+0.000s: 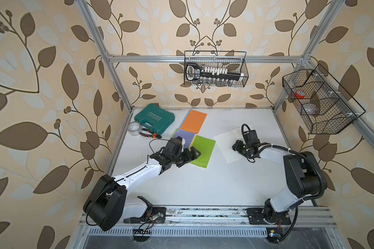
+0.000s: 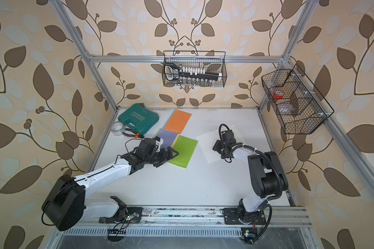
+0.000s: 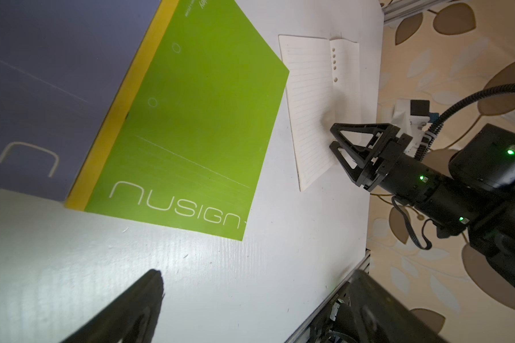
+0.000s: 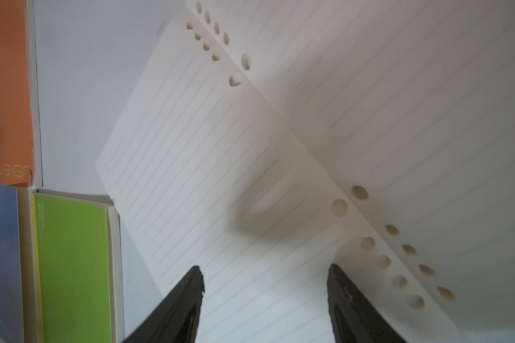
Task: Close the notebook
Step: Move the notebook to the center of the board.
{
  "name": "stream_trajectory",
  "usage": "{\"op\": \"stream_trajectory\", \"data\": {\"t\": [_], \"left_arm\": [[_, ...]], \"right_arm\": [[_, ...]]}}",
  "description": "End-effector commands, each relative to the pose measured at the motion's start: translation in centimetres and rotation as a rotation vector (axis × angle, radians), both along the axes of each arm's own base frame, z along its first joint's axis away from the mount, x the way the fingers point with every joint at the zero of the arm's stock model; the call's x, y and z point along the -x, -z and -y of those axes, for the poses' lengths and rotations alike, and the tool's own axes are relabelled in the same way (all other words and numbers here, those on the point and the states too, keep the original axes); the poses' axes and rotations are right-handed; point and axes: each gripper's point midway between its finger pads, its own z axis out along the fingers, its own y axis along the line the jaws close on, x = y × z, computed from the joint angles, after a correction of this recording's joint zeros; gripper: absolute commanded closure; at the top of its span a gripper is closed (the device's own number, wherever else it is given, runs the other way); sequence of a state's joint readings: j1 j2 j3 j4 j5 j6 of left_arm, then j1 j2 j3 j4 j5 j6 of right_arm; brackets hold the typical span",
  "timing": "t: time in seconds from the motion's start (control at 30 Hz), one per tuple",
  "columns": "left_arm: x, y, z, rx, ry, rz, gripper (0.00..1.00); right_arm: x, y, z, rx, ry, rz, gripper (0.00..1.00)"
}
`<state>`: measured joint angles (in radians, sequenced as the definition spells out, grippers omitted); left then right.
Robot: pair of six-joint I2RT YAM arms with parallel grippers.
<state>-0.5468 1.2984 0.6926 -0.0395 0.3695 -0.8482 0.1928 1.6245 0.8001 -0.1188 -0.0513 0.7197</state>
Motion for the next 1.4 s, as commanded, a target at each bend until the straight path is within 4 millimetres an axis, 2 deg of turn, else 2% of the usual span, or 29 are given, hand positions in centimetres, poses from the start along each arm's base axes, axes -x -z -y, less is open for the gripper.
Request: {"op": "stream_trajectory", "data": {"t": [0.0,0.1,0.27,0.47,0.53,0.57,0.7,0.8,0.87,1.0,1.13,1.27,1.37], "left_arm": [[-0.6,-1.9,2.0,0.042,0.044,0.043,0.01],[-0.6,-1.9,2.6,0.054,0.04,0.026,0.01],[-0.5,-1.7,3.2,0.051,0.053,0.02,0.01],[-0.1,-1.7,5.2,0.052,0.105,0.015,0.01],[0.0,-2.0,6.0,0.058,0.129,0.017,0.01],[-0.1,-1.1,6.3,0.045,0.136,-0.004,0.02],[-0.3,-1.5,6.2,0.031,0.126,0.006,0.02],[-0.8,-2.4,4.4,-0.055,0.103,0.063,0.01],[-1.7,-2.5,2.3,-0.098,0.065,0.049,0.01],[-4.6,-3.6,-1.9,-0.134,-0.033,0.063,0.01],[-7.2,-3.5,-5.2,-0.226,-0.09,0.056,0.03],[-9.4,-0.9,-6.7,-0.287,-0.106,-0.002,0.06],[-10.3,1.0,-6.7,-0.308,-0.098,-0.041,0.1]], "right_arm": [[5.4,3.2,-1.9,-0.047,-0.018,-0.179,0.33],[6.1,3.1,-2.8,-0.048,-0.024,-0.168,0.33],[7.2,3.5,-5.4,-0.069,-0.069,-0.177,0.33],[8.0,4.1,-6.0,-0.071,-0.075,-0.18,0.33],[7.7,3.4,-6.0,-0.06,-0.079,-0.16,0.33],[7.3,2.8,-6.0,-0.054,-0.088,-0.136,0.33],[5.6,-0.3,-6.3,-0.019,-0.131,-0.063,0.33],[4.4,-3.0,-6.9,0.014,-0.169,0.003,0.33],[3.9,-4.3,-7.7,0.007,-0.194,0.027,0.33],[3.3,-5.5,-10.0,-0.041,-0.255,0.062,0.33],[2.5,-5.2,-13.7,-0.148,-0.328,0.073,0.34],[1.2,-4.1,-15.5,-0.155,-0.348,0.065,0.34],[0.3,-3.1,-16.3,-0.162,-0.356,0.047,0.34]]}}
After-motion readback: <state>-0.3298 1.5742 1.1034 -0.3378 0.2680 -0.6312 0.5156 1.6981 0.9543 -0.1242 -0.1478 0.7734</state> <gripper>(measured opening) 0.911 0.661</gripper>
